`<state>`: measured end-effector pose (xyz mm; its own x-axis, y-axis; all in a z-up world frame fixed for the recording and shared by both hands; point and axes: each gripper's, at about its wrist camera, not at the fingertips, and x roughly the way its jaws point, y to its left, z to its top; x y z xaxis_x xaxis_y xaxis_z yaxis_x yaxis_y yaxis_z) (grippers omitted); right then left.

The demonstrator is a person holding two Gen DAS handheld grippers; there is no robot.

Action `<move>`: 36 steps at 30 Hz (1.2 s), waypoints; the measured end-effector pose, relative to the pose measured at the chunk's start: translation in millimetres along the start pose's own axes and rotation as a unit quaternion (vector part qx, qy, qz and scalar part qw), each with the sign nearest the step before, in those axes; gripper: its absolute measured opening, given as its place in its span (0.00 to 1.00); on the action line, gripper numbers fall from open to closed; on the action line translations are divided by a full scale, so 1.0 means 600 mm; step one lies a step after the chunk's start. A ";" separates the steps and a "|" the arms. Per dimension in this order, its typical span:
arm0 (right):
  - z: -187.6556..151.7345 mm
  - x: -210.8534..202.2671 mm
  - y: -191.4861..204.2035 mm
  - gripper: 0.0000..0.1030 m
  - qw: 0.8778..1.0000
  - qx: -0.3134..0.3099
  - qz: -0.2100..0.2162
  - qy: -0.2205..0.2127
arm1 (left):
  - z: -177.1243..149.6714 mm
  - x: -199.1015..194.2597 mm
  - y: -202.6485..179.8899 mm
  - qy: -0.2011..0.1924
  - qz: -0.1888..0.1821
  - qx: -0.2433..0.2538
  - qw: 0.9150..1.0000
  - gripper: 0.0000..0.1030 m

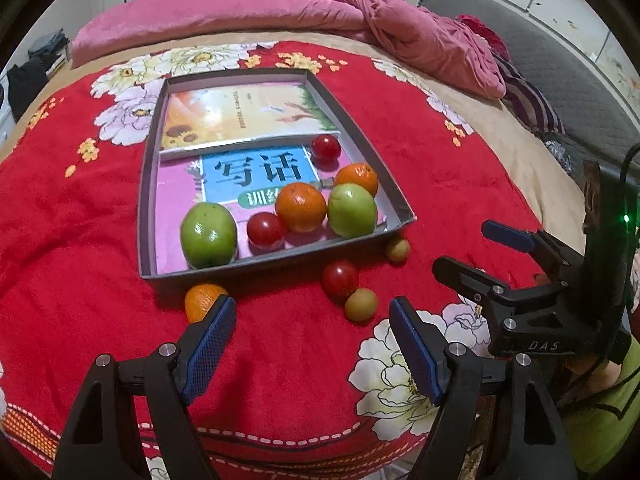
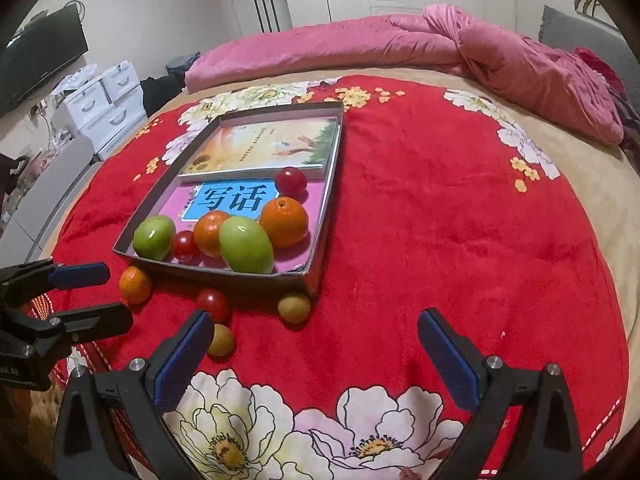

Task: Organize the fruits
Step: 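Move both open tools toward the loose small fruits beside the tray, then grasp the small brown fruit with the right tool while the left tool grasps a small yellow fruit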

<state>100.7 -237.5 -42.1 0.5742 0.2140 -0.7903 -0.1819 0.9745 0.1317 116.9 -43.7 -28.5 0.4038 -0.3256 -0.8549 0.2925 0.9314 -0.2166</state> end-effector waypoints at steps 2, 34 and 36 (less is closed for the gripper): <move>-0.003 0.005 -0.002 1.00 1.000 0.002 0.000 0.007 | -0.003 0.006 -0.003 0.007 -0.002 0.006 1.000 0.77; -0.002 0.092 0.032 0.40 0.997 -0.058 0.001 0.058 | -0.035 0.076 -0.036 0.051 -0.037 0.032 0.997 0.59; -0.001 0.096 0.031 0.35 0.997 -0.058 0.003 0.056 | -0.034 0.079 -0.039 0.051 -0.038 0.033 0.997 0.56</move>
<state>130.0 -207.2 -85.1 0.4820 0.2051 -0.8518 -0.2805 0.9572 0.0718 111.2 -77.7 -73.6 0.2886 -0.3733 -0.8817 0.3770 0.8908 -0.2537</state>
